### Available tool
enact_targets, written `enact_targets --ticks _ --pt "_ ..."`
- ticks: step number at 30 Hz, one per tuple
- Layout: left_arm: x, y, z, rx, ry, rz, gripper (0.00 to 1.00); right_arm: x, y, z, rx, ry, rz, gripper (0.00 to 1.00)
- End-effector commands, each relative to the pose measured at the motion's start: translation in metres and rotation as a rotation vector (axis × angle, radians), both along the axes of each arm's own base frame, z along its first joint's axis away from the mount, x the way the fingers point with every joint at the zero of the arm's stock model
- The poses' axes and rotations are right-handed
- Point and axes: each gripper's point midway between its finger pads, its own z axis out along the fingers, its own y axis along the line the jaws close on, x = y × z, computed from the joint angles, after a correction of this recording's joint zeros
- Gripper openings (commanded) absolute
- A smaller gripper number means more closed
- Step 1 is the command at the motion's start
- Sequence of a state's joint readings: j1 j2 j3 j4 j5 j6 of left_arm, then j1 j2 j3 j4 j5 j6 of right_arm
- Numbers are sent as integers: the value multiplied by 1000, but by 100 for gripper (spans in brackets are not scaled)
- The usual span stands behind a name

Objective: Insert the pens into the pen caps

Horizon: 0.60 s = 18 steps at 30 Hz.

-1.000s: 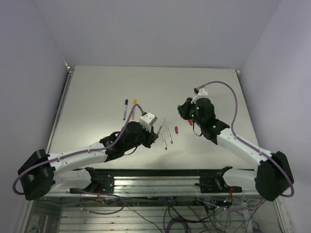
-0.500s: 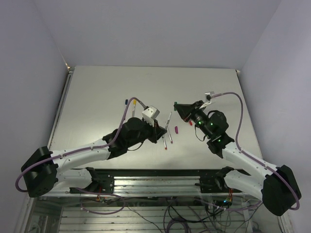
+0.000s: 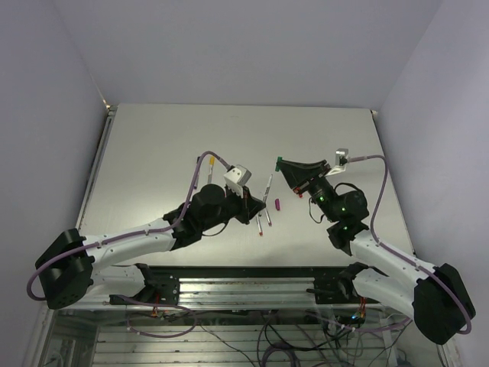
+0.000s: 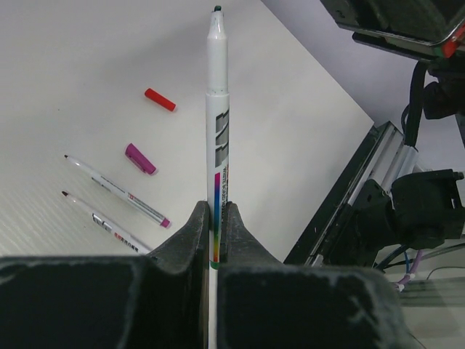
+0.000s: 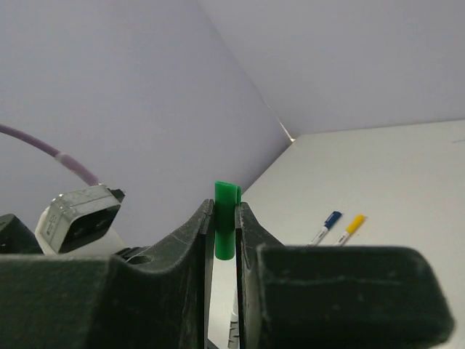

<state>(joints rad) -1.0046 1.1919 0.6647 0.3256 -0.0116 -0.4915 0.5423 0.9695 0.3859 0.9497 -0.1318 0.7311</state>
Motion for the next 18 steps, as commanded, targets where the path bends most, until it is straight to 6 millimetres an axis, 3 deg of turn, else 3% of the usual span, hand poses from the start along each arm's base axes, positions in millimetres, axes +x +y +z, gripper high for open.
enact_targets --ticks 1,18 --pt "-1 -13 35 -87 -41 -34 7 -8 2 11 46 -48 41 0" --pt "-5 -17 36 -95 -38 -64 7 -8 5 4 33 -50 52 0"
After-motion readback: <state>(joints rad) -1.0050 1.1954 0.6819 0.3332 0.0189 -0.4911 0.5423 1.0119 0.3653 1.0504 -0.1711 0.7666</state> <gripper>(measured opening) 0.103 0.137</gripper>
